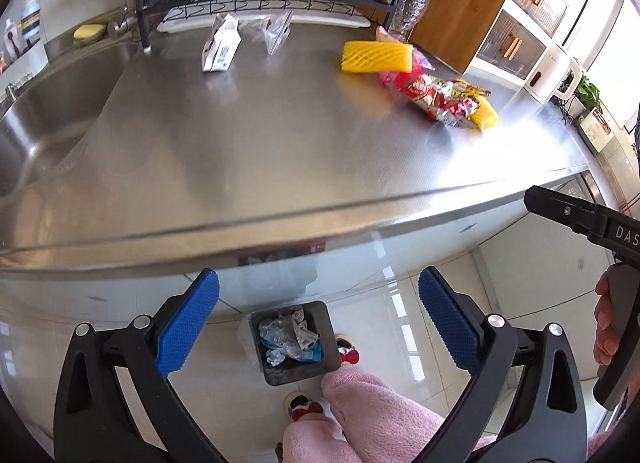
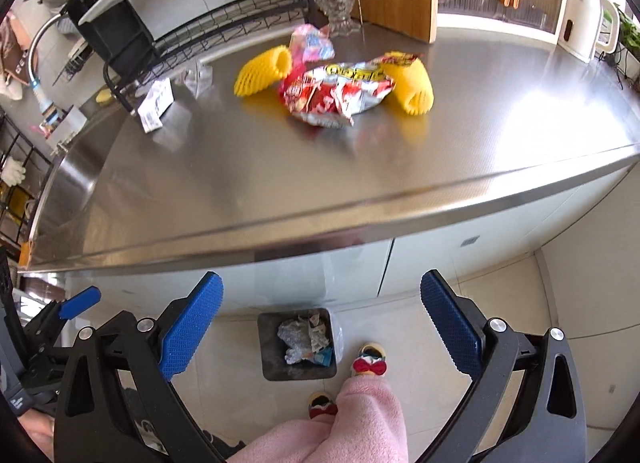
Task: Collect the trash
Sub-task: 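Grasp the red QQ candy bag with the left tool while the right tool grasps a yellow foam net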
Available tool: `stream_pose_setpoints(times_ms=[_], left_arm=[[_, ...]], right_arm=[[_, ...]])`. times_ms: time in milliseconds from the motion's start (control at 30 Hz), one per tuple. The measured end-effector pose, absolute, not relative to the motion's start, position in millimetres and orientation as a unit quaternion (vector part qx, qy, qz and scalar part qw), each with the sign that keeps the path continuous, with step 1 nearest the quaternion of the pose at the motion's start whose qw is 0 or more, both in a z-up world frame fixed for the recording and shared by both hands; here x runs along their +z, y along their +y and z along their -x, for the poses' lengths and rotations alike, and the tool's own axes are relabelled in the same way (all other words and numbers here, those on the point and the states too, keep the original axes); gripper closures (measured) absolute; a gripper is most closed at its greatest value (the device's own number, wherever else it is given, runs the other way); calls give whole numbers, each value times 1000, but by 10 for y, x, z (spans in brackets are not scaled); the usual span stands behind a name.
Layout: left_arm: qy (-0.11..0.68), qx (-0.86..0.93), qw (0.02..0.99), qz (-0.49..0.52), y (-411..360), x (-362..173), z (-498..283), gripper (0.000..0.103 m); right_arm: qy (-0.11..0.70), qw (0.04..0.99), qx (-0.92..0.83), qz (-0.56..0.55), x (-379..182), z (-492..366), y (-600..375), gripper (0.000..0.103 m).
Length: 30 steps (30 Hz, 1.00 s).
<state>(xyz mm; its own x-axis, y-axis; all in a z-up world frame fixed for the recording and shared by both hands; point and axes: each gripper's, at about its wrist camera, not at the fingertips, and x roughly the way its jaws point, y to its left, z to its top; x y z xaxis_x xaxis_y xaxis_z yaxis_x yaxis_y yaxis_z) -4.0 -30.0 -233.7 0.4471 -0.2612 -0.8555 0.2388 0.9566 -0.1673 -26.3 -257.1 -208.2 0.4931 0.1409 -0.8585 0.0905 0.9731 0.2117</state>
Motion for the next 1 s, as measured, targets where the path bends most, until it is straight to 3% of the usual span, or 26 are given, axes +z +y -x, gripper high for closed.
stream_pose_setpoints(times_ms=[467, 567, 633, 700, 1000], left_arm=[[479, -188, 857, -11, -1245, -2132, -861, 8], [470, -199, 860, -20, -1461, -2093, -1003, 9], [469, -207, 858, -25, -1593, -2087, -1097, 15], [472, -216, 854, -28, -1716, -2099, -1185, 23], [483, -241, 841, -45, -2139, -2243, -1435, 25]], right_arm=[[480, 869, -26, -116, -1939, -467, -3430, 4], [483, 866, -24, -127, -1955, -648, -3635, 13], [491, 861, -16, -134, -2002, -763, -3729, 30], [499, 855, -13, -138, -2054, -873, -3799, 36], [527, 837, 16, -147, -2277, -1271, -3862, 45]])
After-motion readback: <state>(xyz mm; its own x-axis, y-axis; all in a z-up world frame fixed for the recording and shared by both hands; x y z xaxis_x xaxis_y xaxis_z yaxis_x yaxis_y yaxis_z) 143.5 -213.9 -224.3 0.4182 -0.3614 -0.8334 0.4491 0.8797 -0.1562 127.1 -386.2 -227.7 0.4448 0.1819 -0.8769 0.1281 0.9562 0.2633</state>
